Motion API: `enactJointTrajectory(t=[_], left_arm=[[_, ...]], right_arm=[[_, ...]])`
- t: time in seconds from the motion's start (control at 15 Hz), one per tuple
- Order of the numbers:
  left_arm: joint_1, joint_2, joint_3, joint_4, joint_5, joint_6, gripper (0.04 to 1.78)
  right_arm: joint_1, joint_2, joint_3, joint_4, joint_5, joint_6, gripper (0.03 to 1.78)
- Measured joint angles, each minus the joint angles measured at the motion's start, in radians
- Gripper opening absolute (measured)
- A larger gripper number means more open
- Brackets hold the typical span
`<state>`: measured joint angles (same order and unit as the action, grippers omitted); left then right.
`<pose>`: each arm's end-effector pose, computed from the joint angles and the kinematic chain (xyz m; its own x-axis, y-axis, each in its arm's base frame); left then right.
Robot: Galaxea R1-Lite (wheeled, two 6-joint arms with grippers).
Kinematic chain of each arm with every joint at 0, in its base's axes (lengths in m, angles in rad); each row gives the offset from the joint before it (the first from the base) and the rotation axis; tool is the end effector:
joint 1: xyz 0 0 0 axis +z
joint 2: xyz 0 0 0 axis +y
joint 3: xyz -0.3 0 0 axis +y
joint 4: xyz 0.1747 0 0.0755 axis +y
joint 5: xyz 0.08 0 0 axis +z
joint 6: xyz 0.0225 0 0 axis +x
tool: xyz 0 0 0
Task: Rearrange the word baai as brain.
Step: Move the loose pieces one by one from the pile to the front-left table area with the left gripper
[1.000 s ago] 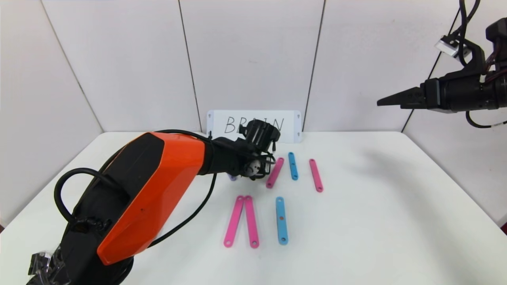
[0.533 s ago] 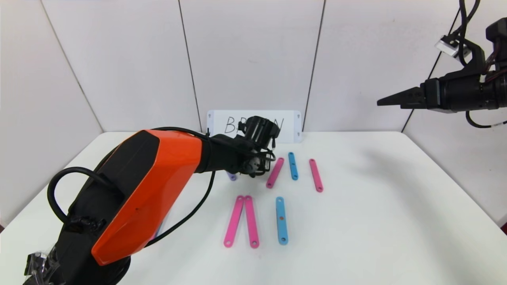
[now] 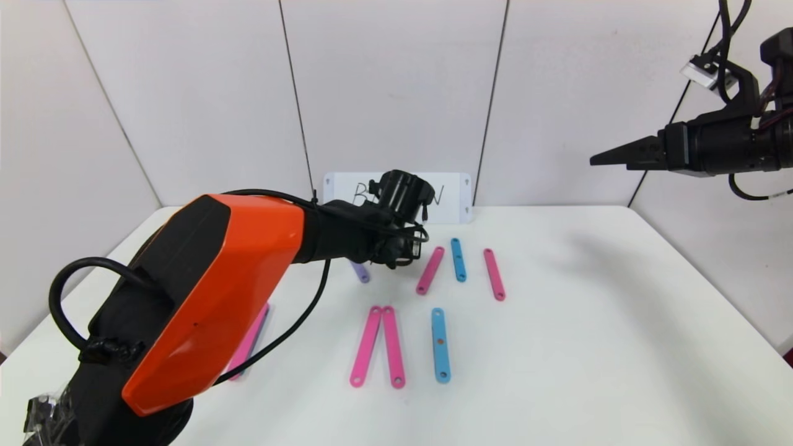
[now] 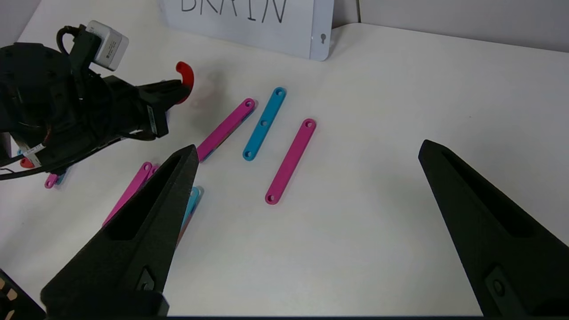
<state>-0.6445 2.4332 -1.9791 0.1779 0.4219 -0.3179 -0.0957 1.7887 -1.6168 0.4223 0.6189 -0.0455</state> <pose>0.4045 -0.2925 0.1270 0.8345 -0.1149 -0.5390 0.1222 0.9923 -0.0224 0.3311 -0.0187 0.2824 0.7273 0.5130 -0.4560 -0.4256 0.8583 0.2868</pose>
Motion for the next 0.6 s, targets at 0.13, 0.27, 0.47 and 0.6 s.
enactJointTrajectory(t=[0.13,0.27,0.47,0.6], left_arm=[[0.0,-0.024,0.002,0.037,0.0,0.002,0.3],[0.0,-0.054,0.006,0.101,-0.001,-0.003,0.3],[0.0,-0.119,0.069,0.18,-0.001,-0.004,0.3],[0.001,-0.17,0.15,0.19,-0.001,-0.001,0.3]], right_arm=[[0.0,0.0,0.0,0.0,0.0,0.0,1.74],[-0.001,0.0,0.0,0.0,-0.001,0.0,1.73],[-0.001,-0.001,0.0,0.001,0.0,0.0,1.74],[-0.001,-0.003,0.0,0.002,0.0,0.0,1.74]])
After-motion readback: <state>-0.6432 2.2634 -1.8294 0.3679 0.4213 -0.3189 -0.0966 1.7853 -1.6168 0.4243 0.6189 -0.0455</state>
